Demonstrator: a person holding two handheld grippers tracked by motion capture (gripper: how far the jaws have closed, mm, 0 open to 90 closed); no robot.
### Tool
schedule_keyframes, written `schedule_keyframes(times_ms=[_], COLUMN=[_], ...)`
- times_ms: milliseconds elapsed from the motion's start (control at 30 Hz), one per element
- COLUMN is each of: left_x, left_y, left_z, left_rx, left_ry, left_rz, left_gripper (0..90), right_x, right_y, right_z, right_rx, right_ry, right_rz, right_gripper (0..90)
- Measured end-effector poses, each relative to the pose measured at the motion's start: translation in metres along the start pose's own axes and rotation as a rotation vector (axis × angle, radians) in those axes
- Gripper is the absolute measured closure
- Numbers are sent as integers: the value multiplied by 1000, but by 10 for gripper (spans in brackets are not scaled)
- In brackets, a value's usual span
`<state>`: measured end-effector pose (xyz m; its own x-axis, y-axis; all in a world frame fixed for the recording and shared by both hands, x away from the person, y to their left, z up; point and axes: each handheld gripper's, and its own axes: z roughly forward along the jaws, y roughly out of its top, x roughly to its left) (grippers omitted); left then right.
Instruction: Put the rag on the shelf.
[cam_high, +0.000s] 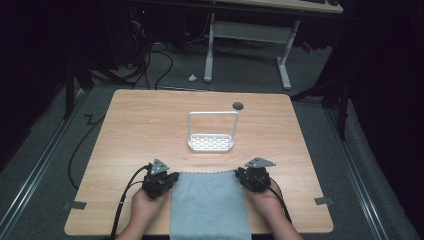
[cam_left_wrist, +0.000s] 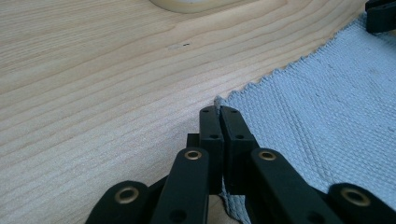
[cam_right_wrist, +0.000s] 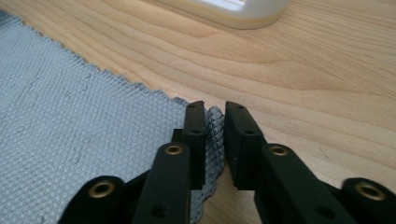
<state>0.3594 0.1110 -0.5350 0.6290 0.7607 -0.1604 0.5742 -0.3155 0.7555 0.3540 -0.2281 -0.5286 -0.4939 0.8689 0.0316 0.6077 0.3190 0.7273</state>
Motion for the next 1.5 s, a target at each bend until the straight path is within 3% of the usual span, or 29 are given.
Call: schedule_keyframes(times_ms=[133, 200, 267, 300, 600, 833, 1067, 1200, 1333, 1500], left_x=[0, -2, -4, -6, -11, -13, -20, -23, -27, -29], left_y=[0, 0, 1, 2, 3, 6, 12, 20, 33, 44], left_z=[-1, -9, -12, -16, -25, -35, -43, -52, -61, -67], left_rx=[-1, -53, -69, -84, -123, -167, -222, -258, -305, -344], left_ry=[0, -43, -44, -48, -30, -22, -9, -10, -4, 2], left_rz=[-1, -31, -26, -25, 1, 12, 46, 57, 76, 82], left_gripper=[887, 887, 888, 887, 887, 888, 894, 895, 895, 895], right_x=[3, 6, 8, 13, 23, 15, 16, 15, 15, 12], right_y=[0, -1, -1, 0, -4, -11, -6, 2, 10, 18], right_z=[0, -4, -8, -18, -41, -52, -61, -72, -85, -90], right_rx=[0, -27, -41, -78, -173, -231, -282, -338, -392, -419], right_ry=[12, 14, 20, 21, 16, 18, -15, -17, -34, -44], right_rz=[-19, -35, -34, -47, -76, -20, -20, 1, -14, -5], right_gripper=[894, 898, 898, 899, 898, 899, 900, 900, 900, 900])
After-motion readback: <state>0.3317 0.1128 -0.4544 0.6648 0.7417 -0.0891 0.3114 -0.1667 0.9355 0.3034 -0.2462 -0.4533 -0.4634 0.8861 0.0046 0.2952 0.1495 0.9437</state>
